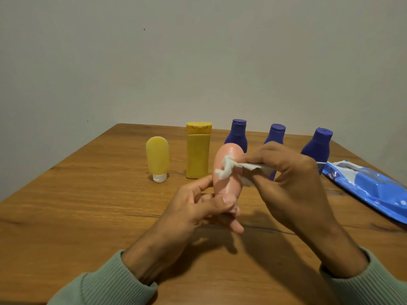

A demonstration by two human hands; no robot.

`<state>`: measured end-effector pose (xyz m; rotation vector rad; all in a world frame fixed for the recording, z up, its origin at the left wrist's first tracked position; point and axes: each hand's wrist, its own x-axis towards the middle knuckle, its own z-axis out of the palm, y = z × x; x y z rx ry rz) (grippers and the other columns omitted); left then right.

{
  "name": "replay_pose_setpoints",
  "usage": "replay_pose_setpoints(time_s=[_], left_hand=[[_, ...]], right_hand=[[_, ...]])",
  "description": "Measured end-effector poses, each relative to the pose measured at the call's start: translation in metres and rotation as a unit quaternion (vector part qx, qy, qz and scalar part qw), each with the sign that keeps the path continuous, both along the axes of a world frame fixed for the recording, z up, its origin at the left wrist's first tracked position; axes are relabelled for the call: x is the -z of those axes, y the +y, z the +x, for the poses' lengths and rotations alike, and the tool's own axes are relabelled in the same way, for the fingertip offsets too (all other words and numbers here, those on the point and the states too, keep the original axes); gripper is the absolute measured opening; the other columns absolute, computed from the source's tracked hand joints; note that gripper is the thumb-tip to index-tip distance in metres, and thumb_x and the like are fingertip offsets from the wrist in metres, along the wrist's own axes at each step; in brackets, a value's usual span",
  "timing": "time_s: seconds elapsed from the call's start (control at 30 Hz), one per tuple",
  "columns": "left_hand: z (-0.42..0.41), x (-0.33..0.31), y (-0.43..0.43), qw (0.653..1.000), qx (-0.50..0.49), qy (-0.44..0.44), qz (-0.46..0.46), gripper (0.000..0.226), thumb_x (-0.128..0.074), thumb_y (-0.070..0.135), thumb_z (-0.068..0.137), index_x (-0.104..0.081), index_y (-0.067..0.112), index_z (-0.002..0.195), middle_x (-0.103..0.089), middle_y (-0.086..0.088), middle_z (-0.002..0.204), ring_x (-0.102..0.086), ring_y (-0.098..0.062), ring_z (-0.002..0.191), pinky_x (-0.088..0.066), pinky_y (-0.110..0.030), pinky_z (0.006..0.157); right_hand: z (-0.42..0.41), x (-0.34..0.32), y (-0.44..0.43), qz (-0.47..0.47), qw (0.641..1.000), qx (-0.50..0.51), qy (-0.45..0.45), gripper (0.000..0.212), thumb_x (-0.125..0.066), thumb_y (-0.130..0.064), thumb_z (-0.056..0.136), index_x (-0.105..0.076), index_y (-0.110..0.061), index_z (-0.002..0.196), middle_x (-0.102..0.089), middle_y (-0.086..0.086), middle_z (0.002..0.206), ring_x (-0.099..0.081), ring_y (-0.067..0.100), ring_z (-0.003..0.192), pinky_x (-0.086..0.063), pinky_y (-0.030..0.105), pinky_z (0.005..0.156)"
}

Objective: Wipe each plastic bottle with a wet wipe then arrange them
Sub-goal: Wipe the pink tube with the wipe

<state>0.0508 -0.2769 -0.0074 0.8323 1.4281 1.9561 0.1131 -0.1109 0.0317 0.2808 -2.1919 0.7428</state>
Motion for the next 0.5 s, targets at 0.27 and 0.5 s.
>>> replay_pose_setpoints(time_s=[0.27,0.5], left_hand=[[0.004,0.002,0.002,0.997,-0.006,0.062,-0.047,0.038,-0.070,0.015,0.082,-0.061,0.013,0.119,-0.065,-0.028,0.088,-0.064,-0.039,0.074,-0.053,-0.066,0.072],[0.003,0.003,0.005,0.994,-0.063,0.092,-0.020,0.033,-0.066,0.013,0.081,-0.060,0.006,0.112,-0.061,-0.032,0.093,-0.064,-0.035,0.073,-0.059,-0.045,0.062]], right_hand=[[-0.004,0.005,0.004,0.007,0.997,0.071,0.036,0.030,-0.067,0.001,0.079,-0.067,-0.017,0.103,-0.058,-0.011,0.095,-0.054,-0.005,0.089,-0.041,0.003,0.077],[-0.001,0.007,-0.009,0.029,0.998,-0.004,-0.047,0.024,-0.067,-0.003,0.078,-0.071,-0.017,0.097,-0.063,-0.009,0.093,-0.057,0.003,0.090,-0.047,0.014,0.078]])
